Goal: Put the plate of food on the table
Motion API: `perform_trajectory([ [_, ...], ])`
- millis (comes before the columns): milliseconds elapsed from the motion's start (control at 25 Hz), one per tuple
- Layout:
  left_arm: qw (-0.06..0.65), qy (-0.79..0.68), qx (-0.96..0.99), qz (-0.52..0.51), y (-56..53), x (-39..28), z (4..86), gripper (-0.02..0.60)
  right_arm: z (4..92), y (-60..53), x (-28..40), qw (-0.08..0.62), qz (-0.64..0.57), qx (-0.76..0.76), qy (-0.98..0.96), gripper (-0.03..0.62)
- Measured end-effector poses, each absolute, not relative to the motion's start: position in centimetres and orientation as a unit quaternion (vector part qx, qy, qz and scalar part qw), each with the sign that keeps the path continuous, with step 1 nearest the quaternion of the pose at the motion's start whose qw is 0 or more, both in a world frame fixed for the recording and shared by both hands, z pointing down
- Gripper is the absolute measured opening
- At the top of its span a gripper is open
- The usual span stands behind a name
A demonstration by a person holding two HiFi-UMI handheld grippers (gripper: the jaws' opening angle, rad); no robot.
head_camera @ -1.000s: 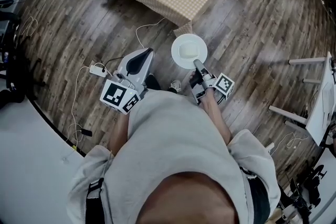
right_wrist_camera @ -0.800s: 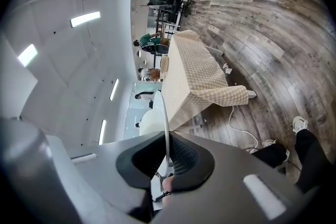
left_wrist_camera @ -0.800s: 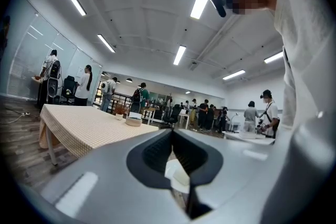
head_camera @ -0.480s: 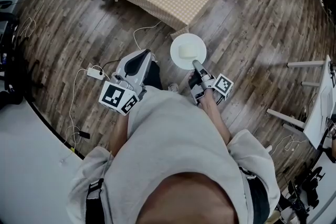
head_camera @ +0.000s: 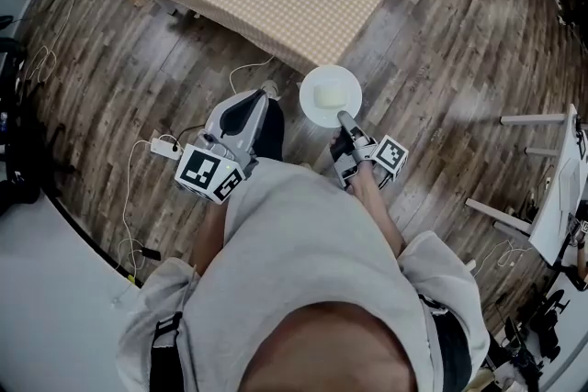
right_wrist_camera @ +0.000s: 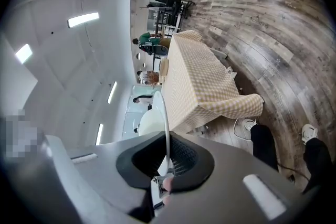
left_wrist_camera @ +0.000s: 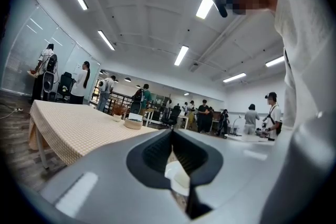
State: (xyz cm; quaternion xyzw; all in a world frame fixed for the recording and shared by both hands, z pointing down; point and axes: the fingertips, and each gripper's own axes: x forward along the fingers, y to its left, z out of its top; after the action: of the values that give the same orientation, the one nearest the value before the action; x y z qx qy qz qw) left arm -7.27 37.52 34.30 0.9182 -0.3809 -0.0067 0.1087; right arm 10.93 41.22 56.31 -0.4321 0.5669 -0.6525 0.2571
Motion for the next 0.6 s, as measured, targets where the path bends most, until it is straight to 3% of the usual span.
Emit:
perform_trajectory([
  [600, 0.126, -0.362, 0.923, -0.001, 17.5, -10.3, 33.9, 0.009, 55.6, 22.8, 7.7, 0.248, -0.655, -0.446, 0.558, 0.011],
])
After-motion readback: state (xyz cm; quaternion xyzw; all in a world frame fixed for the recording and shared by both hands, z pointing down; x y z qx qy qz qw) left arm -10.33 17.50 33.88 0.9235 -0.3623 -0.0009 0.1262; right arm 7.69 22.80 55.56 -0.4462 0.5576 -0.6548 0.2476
